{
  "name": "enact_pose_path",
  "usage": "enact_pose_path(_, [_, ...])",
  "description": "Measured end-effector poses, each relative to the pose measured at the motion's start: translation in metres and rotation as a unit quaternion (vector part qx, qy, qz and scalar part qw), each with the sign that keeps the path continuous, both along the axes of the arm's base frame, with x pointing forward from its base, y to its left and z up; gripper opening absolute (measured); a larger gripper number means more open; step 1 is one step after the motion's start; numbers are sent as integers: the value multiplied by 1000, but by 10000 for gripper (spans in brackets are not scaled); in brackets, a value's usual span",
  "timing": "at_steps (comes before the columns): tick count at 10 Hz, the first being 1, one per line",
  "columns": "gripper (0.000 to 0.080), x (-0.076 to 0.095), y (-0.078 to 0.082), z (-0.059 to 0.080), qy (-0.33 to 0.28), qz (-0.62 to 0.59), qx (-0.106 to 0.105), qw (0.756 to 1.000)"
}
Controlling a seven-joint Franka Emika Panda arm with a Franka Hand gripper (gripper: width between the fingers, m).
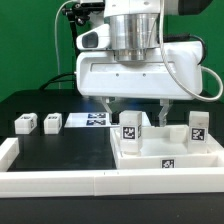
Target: Assemble square table
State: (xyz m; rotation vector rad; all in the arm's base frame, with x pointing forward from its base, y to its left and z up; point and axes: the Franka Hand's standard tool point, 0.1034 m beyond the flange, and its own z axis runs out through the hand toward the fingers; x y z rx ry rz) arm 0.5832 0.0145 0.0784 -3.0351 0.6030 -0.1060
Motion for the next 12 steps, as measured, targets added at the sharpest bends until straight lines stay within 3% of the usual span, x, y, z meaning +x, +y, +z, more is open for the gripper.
enact_pose_path(5, [630,0,-1,-1,-2,76,-6,997])
enact_pose_path(6, [425,0,-1,-1,-1,76,-6,997])
enact_pose_path(7, [292,-1,-3,-1,-1,76,-7,997])
enact_pose_path(12, [293,-1,-6,-3,1,38,-5,999])
